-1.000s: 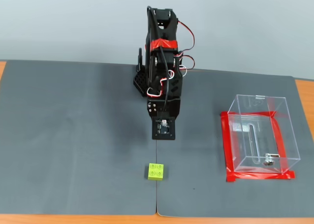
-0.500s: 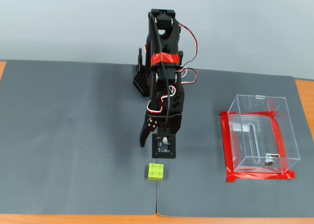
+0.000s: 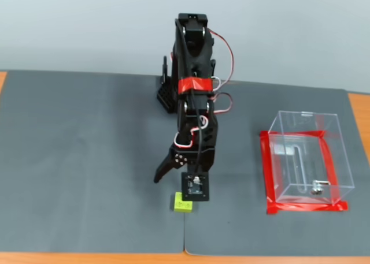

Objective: Pick the green lego block and place it into the transparent box

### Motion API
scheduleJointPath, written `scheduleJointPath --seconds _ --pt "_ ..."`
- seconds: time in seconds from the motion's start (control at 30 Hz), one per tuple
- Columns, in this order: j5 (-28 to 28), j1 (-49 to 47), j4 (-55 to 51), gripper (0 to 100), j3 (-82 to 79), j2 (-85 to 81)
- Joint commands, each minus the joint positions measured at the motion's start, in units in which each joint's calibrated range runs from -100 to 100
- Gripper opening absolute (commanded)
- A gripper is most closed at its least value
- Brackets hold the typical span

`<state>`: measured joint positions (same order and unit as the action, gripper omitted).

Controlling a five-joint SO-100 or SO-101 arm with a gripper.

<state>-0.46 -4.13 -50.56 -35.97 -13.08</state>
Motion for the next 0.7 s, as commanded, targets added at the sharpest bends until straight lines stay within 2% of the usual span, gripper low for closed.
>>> scheduleJointPath --seconds 0.0,0.53,0.67 --pt "0.2 -1.3 0.7 40 5.1 1.9" --pt "0.2 -1.0 0.7 40 12.9 15.2" --pt "-0.2 -0.8 4.4 40 12.6 16.3"
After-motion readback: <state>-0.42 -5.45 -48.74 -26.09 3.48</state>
